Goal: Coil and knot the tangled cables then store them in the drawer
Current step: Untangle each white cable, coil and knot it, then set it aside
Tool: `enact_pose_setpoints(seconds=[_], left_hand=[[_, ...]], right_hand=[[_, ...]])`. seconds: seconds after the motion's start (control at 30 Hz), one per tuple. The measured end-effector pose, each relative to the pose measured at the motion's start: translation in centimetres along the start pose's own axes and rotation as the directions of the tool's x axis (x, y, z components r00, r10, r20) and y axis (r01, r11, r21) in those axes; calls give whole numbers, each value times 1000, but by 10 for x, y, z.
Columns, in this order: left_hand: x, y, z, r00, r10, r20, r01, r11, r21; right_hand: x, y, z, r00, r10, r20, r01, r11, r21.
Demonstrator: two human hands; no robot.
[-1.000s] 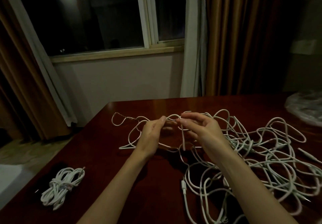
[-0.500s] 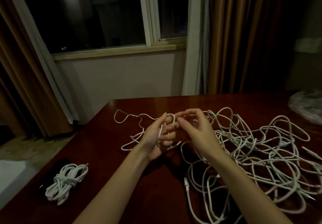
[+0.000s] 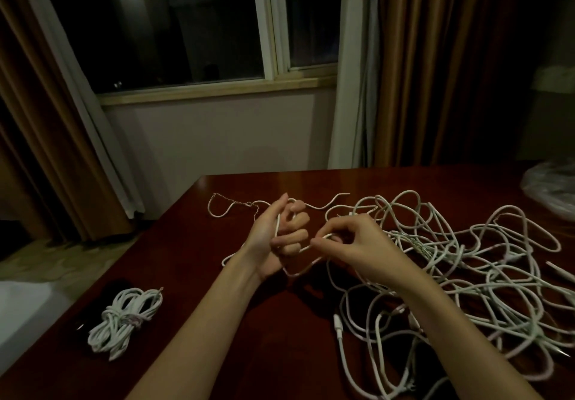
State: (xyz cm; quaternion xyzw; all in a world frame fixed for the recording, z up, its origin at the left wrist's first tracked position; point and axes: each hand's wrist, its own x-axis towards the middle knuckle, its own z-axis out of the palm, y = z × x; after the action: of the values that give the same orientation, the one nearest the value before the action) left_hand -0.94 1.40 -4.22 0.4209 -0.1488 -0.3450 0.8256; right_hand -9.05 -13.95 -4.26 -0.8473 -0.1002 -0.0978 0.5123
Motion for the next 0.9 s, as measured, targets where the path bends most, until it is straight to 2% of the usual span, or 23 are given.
enact_pose_setpoints(seconds=[0.27,0.43,0.67,0.73,0.8,0.9], left_hand=[[8,-10,0,993,-6,-116,25,986,165],[4,-12,2,996,-37,-75,50,984,171],[1,-19,10,993,-97,-68,118,866,487],[1,-20,12,991,-127,-52,135,831,540],[1,-19,12,988,-145,-50,148,824,547],[3,-16,8,993,-115,-23,114,898,425]], right_hand=[[1,4,0,989,-97,-114,72,976,-204],[1,4,1,988,-106,-112,74,963,-261],[1,3,4,988,-117,-103,87,962,-259],[1,4,5,989,-95,-115,68,974,-217],[3,4,3,991,-31,-132,21,997,-76],[5,4,-4,985,76,-157,-56,990,130]])
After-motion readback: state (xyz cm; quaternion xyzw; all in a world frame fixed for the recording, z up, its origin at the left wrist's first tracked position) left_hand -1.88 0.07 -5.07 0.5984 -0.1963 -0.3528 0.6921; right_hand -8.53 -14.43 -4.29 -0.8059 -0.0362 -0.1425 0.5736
